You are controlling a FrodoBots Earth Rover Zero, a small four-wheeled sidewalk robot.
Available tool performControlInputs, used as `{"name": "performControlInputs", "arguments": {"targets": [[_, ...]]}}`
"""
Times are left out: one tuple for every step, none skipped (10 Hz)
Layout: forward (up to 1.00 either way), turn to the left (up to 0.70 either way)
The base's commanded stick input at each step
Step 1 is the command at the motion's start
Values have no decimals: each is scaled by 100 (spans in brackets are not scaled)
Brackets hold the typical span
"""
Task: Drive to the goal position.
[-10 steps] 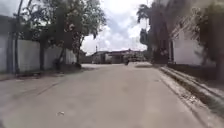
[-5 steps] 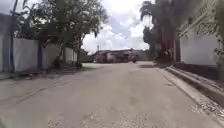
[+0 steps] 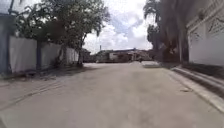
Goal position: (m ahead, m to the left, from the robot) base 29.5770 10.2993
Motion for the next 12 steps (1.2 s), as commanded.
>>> {"name": "performControlInputs", "arguments": {"targets": [[100, 0], [100, 0], [100, 0], [100, 0], [100, 0], [100, 0], [100, 0], [100, 0], [100, 0], [100, 0], [100, 0], [100, 0]]}}
